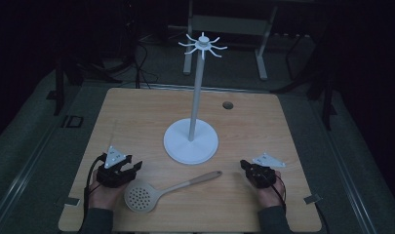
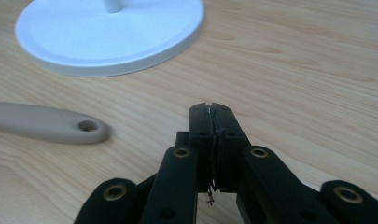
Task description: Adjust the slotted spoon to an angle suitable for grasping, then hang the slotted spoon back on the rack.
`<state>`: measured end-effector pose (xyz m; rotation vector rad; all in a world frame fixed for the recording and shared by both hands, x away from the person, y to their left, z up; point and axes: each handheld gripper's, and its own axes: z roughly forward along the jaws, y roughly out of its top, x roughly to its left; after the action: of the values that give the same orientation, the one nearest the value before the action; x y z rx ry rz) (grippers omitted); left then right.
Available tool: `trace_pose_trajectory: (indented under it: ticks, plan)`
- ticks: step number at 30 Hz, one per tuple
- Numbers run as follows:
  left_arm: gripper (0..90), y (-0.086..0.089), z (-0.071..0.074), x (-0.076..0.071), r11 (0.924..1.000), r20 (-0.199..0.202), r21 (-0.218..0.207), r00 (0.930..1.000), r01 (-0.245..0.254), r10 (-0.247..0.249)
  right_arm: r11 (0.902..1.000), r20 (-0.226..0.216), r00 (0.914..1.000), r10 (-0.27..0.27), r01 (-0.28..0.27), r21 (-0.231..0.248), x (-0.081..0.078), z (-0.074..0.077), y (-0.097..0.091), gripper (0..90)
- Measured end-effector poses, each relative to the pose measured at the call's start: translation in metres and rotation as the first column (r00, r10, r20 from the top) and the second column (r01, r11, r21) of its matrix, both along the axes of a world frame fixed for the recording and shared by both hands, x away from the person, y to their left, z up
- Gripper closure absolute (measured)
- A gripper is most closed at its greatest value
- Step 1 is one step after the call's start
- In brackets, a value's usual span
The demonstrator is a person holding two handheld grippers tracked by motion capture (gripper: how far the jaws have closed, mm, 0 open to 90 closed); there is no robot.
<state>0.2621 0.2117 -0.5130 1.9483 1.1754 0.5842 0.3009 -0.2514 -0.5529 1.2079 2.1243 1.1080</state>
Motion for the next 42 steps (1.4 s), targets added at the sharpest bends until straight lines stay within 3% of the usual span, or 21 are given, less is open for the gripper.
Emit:
trace_pose_trajectory:
  ticks: [9,17,19,29,34,42]
  plan:
    - [52.9,-0.006,0.014,0.005,0.9992,-0.002,0.002,0.9992,0.041,-0.041,0.9983,0.008,0.9983,-0.058,0.058,0.007,-0.009,0.005,-0.028,87.0]
    - [52.9,-0.017,0.028,0.009,0.9966,0.005,0.006,0.9966,0.083,-0.083,0.9942,-0.003,0.9942,-0.107,0.107,0.005,-0.013,-0.004,-0.048,82.9]
    - [53.1,-0.021,0.029,0.011,0.9954,-0.005,0.009,0.9954,0.096,-0.096,0.9921,-0.012,0.9923,-0.123,0.123,0.023,-0.012,-0.006,-0.051,82.7]
    - [56.4,-0.039,0.042,0.017,0.9865,-0.024,0.042,0.9872,0.158,-0.158,0.9918,0.019,0.9919,-0.126,0.125,0.025,-0.012,-0.009,-0.052,81.2]
    - [58.1,-0.049,0.047,0.021,0.9791,-0.045,0.068,0.9809,0.192,-0.189,0.9909,0.022,0.991,-0.132,0.131,0.032,-0.011,-0.011,-0.055,80.8]
    - [59.6,-0.072,0.054,0.027,0.9532,-0.098,0.119,0.9587,0.278,-0.267,0.9902,0.024,0.9905,-0.135,0.134,0.037,-0.011,-0.011,-0.058,79.5]
